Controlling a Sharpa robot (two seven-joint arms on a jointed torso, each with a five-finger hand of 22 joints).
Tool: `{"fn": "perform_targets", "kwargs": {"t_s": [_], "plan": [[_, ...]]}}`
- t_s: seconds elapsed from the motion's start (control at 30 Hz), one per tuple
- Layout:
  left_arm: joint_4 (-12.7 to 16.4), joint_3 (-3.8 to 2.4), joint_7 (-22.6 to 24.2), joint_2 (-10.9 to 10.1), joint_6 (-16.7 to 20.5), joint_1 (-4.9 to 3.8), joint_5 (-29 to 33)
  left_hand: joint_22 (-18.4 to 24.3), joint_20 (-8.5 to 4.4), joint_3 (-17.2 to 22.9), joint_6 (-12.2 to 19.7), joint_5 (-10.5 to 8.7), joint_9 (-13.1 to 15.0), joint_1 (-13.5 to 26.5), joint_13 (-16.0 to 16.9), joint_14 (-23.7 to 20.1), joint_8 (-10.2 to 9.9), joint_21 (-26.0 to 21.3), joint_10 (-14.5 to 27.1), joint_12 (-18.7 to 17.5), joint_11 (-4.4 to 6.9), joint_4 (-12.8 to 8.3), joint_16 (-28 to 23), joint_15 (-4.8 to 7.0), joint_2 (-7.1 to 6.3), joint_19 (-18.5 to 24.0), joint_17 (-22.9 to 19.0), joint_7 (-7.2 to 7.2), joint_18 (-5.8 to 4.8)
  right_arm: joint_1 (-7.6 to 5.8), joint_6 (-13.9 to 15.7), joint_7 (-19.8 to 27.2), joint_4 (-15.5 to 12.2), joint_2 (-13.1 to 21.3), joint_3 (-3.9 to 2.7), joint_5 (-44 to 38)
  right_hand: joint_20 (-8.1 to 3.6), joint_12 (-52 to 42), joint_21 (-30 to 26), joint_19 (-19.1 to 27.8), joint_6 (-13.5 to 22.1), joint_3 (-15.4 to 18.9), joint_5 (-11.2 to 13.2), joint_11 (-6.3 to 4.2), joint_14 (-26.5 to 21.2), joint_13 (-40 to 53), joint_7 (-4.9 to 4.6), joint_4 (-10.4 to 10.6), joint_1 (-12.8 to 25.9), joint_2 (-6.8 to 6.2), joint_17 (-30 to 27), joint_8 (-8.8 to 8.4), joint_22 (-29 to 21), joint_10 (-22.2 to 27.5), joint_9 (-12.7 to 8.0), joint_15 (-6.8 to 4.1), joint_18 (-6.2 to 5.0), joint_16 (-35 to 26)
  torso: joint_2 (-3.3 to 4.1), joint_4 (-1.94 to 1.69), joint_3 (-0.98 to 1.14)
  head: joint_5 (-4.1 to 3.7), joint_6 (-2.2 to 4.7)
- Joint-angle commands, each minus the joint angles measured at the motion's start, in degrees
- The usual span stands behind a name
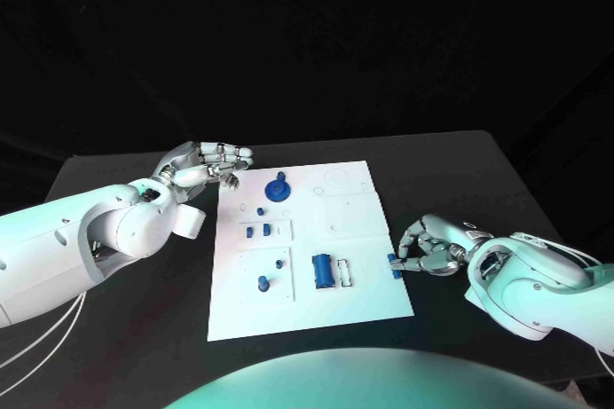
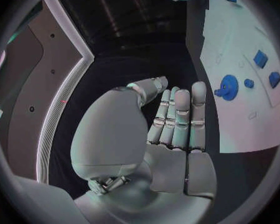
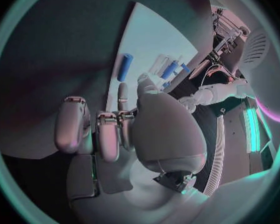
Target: Assemble the parts on the task board
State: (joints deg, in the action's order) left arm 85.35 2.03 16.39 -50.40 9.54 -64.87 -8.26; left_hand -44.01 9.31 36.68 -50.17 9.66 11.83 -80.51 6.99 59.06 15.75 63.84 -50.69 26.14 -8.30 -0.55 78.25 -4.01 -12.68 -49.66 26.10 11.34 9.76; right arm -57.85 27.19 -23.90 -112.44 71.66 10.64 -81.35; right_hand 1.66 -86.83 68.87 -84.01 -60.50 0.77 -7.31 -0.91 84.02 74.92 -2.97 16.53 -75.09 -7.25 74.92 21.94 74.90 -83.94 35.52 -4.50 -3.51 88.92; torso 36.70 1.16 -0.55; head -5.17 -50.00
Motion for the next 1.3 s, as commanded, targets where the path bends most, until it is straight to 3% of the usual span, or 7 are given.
{"fn": "perform_targets", "kwargs": {"t_s": [0.03,0.6,0.8,0.9,1.07,1.3], "plan": [[0.1,-0.03,0.6,0.1,-0.7,0.01,0.0,0.1,0.30,-0.1,0.5,0.23,-0.1,0.5,-0.1,-0.4,0.3,-0.3,0.4,0.3,0.07,0.1,0.2,-0.04,0.18,0.2,-0.1,0.11,0.88,0.32,0.7,-2.0,0.3,-0.5,0.01,-3.5,0.22,0.3,-0.4,0.1,-0.4,0.4,0.0,-0.30,5.1,13.4,0.01,0.2,0.8,-0.63,11.0,0.33,8.9,-5.0,0.3,-0.05,-0.35,-0.2,0.07,-0.07,0.00,0.06,0.00],[0.2,-0.02,0.4,-0.1,-0.8,0.02,0.0,0.1,0.31,-0.1,0.5,0.22,-0.1,0.5,-0.1,-0.4,0.4,-0.3,0.5,0.4,0.06,0.1,0.2,-0.04,0.19,0.2,-0.1,0.11,0.87,1.76,-0.9,-2.9,2.6,-2.5,0.01,-4.0,0.13,0.5,-0.7,0.1,-0.6,0.8,0.0,-0.40,5.1,13.3,0.12,0.2,1.7,-0.86,10.9,0.47,8.8,-5.0,0.7,-0.13,-0.38,-0.3,0.03,-0.06,0.02,0.27,0.00],[0.2,-0.02,0.4,-0.1,-0.8,0.02,0.0,0.1,0.31,-0.1,0.5,0.21,-0.1,0.6,-0.1,-0.5,0.4,-0.3,0.5,0.5,0.05,0.1,0.3,-0.06,0.19,0.2,-0.1,0.12,0.87,1.90,-1.1,-2.9,2.8,-3.3,0.02,-4.1,0.12,0.5,-0.7,0.1,-0.6,0.8,-0.1,-0.41,5.1,13.3,0.14,0.2,1.8,-0.85,10.8,0.47,8.8,-5.0,0.8,-0.14,-0.38,-0.3,0.03,-0.01,-0.06,0.28,0.00],[0.2,-0.02,0.4,-0.1,-0.8,0.02,0.0,0.1,0.31,-0.1,0.5,0.21,-0.1,0.6,-0.1,-0.5,0.4,-0.3,0.5,0.5,0.05,0.1,0.3,-0.06,0.19,0.2,-0.1,0.12,0.87,1.98,-1.3,-2.9,3.1,-3.7,0.02,-4.1,0.06,0.5,-0.7,0.1,-0.5,0.3,-0.2,-0.50,5.1,13.3,0.23,0.0,1.2,-0.32,10.8,0.41,8.9,-5.0,1.1,-0.22,-0.37,-0.3,0.02,-0.06,-0.05,0.27,0.00],[0.2,-0.02,0.4,-0.2,-0.8,0.02,0.0,0.1,0.31,-0.1,0.5,0.21,-0.1,0.6,-0.1,-0.5,0.4,-0.3,0.5,0.5,0.05,0.1,0.3,-0.06,0.19,0.2,-0.1,0.12,0.87,2.16,-1.8,-3.1,3.8,-4.4,0.02,-4.2,-0.20,0.5,-0.9,0.0,0.0,-2.8,-0.3,-0.75,5.1,13.3,0.49,-0.4,-2.8,1.32,10.9,-0.19,8.9,-5.0,1.7,-0.47,-0.38,-0.3,-0.04,-0.06,-0.12,0.29,0.00],[0.2,-0.02,0.3,-0.2,-0.9,0.02,0.0,0.1,0.31,-0.1,0.5,0.21,-0.1,0.6,-0.1,-0.5,0.4,-0.3,0.5,0.5,0.05,0.1,0.3,-0.06,0.19,0.2,-0.1,0.12,0.87,2.53,-2.9,-3.4,4.6,-5.5,0.02,-5.0,-0.34,0.5,-1.0,-0.1,-0.1,-7.4,-0.4,-0.87,5.1,13.3,0.59,-0.4,-5.4,0.33,10.9,-1.12,9.0,-5.0,1.9,-0.59,-0.35,-0.3,-0.07,-0.06,-0.10,0.32,0.00]]}}
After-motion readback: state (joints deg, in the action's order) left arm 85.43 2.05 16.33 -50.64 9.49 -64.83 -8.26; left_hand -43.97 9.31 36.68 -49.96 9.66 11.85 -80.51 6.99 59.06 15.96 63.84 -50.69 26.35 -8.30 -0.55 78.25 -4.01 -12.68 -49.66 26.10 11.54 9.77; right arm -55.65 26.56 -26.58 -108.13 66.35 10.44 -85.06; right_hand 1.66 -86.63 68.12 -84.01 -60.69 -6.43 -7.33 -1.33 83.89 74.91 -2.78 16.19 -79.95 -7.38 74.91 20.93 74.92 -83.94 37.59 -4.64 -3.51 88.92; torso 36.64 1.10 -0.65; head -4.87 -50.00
